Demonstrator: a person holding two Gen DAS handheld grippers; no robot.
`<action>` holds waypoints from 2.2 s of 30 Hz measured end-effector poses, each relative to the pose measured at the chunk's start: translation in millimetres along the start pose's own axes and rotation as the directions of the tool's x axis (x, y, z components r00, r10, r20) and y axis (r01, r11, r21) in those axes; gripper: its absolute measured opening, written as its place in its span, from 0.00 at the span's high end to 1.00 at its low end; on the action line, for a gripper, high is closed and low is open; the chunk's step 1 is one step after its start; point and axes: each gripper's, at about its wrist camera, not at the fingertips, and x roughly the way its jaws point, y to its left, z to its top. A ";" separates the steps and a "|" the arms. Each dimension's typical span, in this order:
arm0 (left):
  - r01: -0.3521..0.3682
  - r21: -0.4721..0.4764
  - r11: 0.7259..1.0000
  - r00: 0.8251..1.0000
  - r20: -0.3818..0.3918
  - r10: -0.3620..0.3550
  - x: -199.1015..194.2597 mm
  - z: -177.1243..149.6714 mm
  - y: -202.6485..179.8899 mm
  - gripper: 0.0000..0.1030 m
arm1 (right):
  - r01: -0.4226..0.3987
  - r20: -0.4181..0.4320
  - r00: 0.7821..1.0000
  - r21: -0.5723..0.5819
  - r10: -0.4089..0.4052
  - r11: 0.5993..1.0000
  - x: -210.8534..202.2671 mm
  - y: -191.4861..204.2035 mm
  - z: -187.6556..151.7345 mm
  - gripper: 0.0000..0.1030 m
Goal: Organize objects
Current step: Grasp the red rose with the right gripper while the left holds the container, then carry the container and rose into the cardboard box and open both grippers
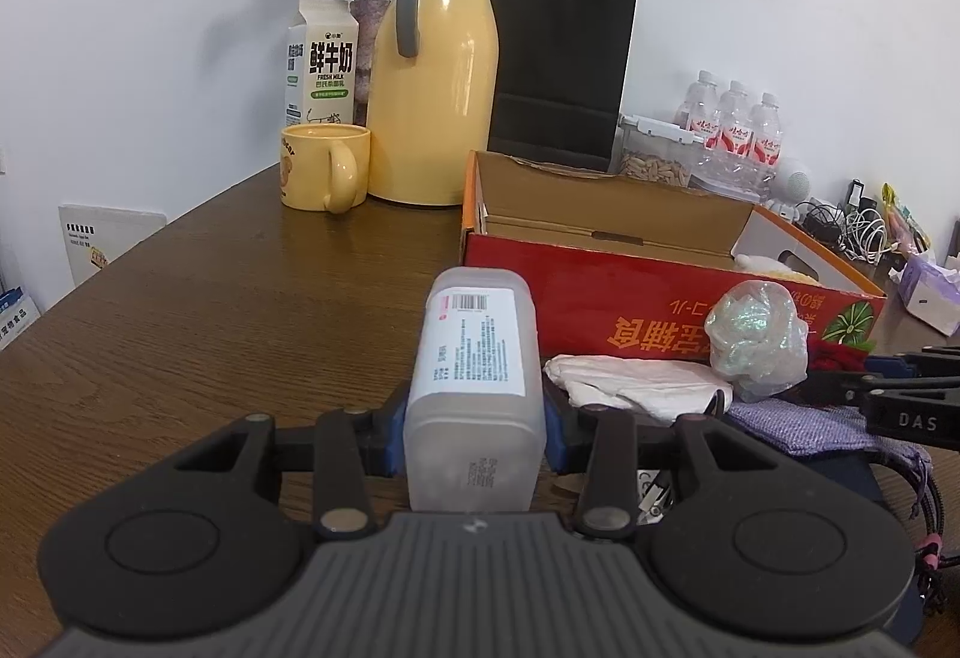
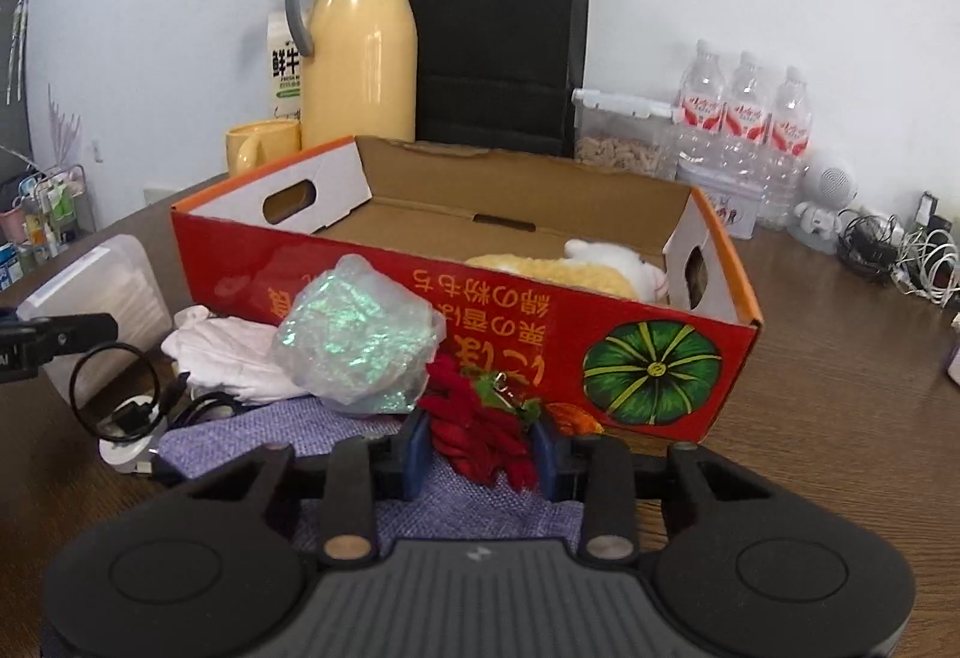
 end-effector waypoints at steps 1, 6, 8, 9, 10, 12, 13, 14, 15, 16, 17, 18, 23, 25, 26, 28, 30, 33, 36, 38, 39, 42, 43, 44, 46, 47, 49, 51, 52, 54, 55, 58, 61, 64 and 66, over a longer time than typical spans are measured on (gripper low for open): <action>0.000 0.000 1.000 1.000 -0.001 0.000 0.3 0.1 -0.3 0.60 | 0.004 0.008 1.000 0.003 -0.004 1.000 -2.1 -0.1 -0.7 0.68; 0.000 0.000 1.000 1.000 0.004 0.000 -0.4 0.2 -0.7 0.60 | 0.031 0.045 0.998 0.005 -0.031 1.000 -14.4 1.3 -5.4 0.69; 0.001 0.000 1.000 1.000 0.011 -0.001 -1.1 0.6 -1.0 0.60 | 0.046 0.070 0.997 0.010 -0.046 0.999 -21.5 1.5 -6.5 0.69; 0.002 0.001 1.000 1.000 0.014 -0.002 -1.4 0.7 -0.9 0.60 | 0.050 0.082 0.995 0.018 -0.051 0.999 -25.4 1.0 -6.9 0.69; 0.002 0.003 1.000 1.000 0.017 -0.002 -1.9 0.8 -1.1 0.60 | 0.049 0.093 0.994 0.026 -0.051 0.998 -29.0 0.1 -7.3 0.69; 0.001 0.002 1.000 1.000 0.026 -0.001 -3.4 1.3 -1.2 0.60 | 0.049 0.112 0.992 0.038 -0.053 0.998 -35.7 -1.4 -7.8 0.69; -0.002 -0.001 1.000 0.999 0.040 0.002 -6.1 1.8 -0.9 0.60 | 0.049 0.121 0.991 0.042 -0.054 0.998 -38.3 -1.9 -7.6 0.69; 0.000 -0.005 1.000 0.998 0.059 0.000 -9.6 2.4 -0.9 0.60 | 0.049 0.129 0.990 0.044 -0.054 0.998 -40.7 -2.2 -7.0 0.69; 0.004 -0.008 1.000 0.997 0.077 -0.003 -13.5 3.8 -0.7 0.60 | 0.048 0.137 0.989 0.047 -0.055 0.998 -42.8 -2.8 -6.1 0.69; 0.006 -0.010 1.000 0.996 0.091 -0.005 -16.4 5.3 -1.1 0.60 | 0.048 0.144 0.988 0.049 -0.055 0.998 -44.6 -3.4 -5.1 0.69; 0.004 -0.010 1.000 0.995 0.103 -0.003 -19.2 7.7 -1.7 0.60 | 0.047 0.151 0.987 0.050 -0.055 0.998 -46.0 -3.8 -3.5 0.69; 0.004 -0.011 1.000 0.994 0.111 -0.003 -21.3 10.6 -2.2 0.60 | 0.045 0.157 0.986 0.050 -0.053 0.998 -47.1 -4.3 -1.9 0.69; 0.030 -0.014 0.999 0.990 0.137 -0.027 -25.5 31.8 -8.1 0.60 | 0.041 0.194 0.980 0.023 -0.045 0.999 -51.3 -1.9 12.1 0.69; 0.036 -0.004 0.999 0.987 0.159 -0.034 -25.4 42.6 -12.9 0.60 | 0.037 0.213 0.976 0.015 -0.039 0.999 -51.8 -0.9 19.6 0.69; 0.036 0.003 0.999 0.985 0.171 -0.036 -25.0 47.9 -16.1 0.60 | 0.035 0.221 0.975 0.011 -0.037 0.999 -51.5 -0.3 23.9 0.69; 0.041 0.015 0.999 0.980 0.193 -0.043 -23.3 59.3 -22.5 0.60 | 0.032 0.236 0.971 0.004 -0.032 0.999 -49.9 1.4 32.4 0.69; 0.045 0.028 0.999 0.977 0.208 -0.050 -18.9 70.3 -29.5 0.60 | 0.031 0.252 0.967 -0.009 -0.028 0.999 -47.0 4.1 41.3 0.69; 0.047 0.040 0.998 0.975 0.217 -0.054 -8.1 86.8 -39.4 0.60 | 0.022 0.273 0.962 -0.012 -0.018 1.000 -39.0 7.3 57.7 0.69; 0.053 0.041 0.998 0.976 0.210 -0.060 8.2 101.8 -47.6 0.60 | 0.014 0.281 0.960 -0.015 -0.009 1.000 -26.4 10.4 73.7 0.69; 0.053 0.037 0.998 0.978 0.201 -0.059 21.3 110.2 -52.7 0.60 | 0.008 0.278 0.960 -0.017 -0.003 1.000 -16.2 11.5 83.3 0.69; 0.051 0.036 0.998 0.979 0.197 -0.057 28.0 113.9 -55.7 0.60 | 0.006 0.276 0.961 -0.016 -0.001 1.000 -10.4 11.9 87.9 0.69; 0.045 0.028 0.999 0.984 0.174 -0.049 51.8 124.1 -64.5 0.60 | 0.013 0.260 0.965 -0.014 -0.009 1.000 12.2 13.7 100.3 0.69; 0.045 0.020 0.999 0.985 0.166 -0.047 60.7 126.6 -66.5 0.60 | 0.019 0.250 0.968 -0.009 -0.016 1.000 21.4 13.4 103.8 0.69; 0.047 0.010 0.999 0.986 0.162 -0.048 68.9 127.7 -67.3 0.60 | 0.027 0.242 0.970 -0.006 -0.025 1.000 29.3 13.0 105.8 0.69; 0.040 -0.014 0.999 0.988 0.151 -0.037 87.1 126.0 -69.4 0.60 | 0.056 0.227 0.972 -0.006 -0.053 0.998 45.9 12.9 104.9 0.69; 0.023 -0.005 1.000 0.993 0.119 -0.022 95.7 123.6 -71.7 0.60 | 0.061 0.210 0.976 0.000 -0.060 0.998 55.3 11.7 102.4 0.69; 0.018 0.013 1.000 0.997 0.080 -0.019 107.0 116.3 -72.8 0.60 | 0.051 0.164 0.985 0.000 -0.050 0.999 68.6 9.1 96.1 0.69; 0.007 0.030 1.000 0.998 0.056 -0.009 113.4 110.6 -73.5 0.60 | 0.052 0.143 0.988 0.009 -0.053 0.999 75.0 5.8 92.5 0.69; 0.005 0.030 1.000 0.999 0.051 -0.006 114.7 108.8 -72.9 0.60 | 0.047 0.137 0.989 0.018 -0.050 0.999 76.6 4.0 91.9 0.69; 0.006 0.033 0.999 0.999 0.044 -0.008 115.9 106.9 -72.1 0.59 | 0.041 0.134 0.990 0.026 -0.044 0.999 77.0 1.6 89.7 0.69; 0.003 0.036 0.999 0.999 0.043 -0.004 115.6 105.8 -72.1 0.59 | 0.045 0.132 0.990 0.026 -0.048 0.999 77.3 1.6 88.8 0.69; -0.007 0.047 0.999 0.999 0.050 0.004 112.7 103.1 -71.6 0.54 | 0.045 0.119 0.992 0.032 -0.049 0.998 77.6 1.1 85.5 0.67; -0.020 0.052 0.998 0.996 0.093 0.015 104.1 103.8 -71.2 0.10 | 0.041 0.109 0.993 0.055 -0.047 0.998 75.7 -3.3 84.0 0.55; -0.013 0.041 0.999 0.990 0.139 0.007 94.1 105.1 -69.1 0.00 | 0.036 0.116 0.992 0.081 -0.045 0.996 71.2 -7.5 81.4 0.15; -0.014 0.032 0.999 0.990 0.142 0.009 91.4 106.6 -67.5 0.00 | 0.043 0.130 0.990 0.090 -0.055 0.995 67.2 -9.7 80.6 0.06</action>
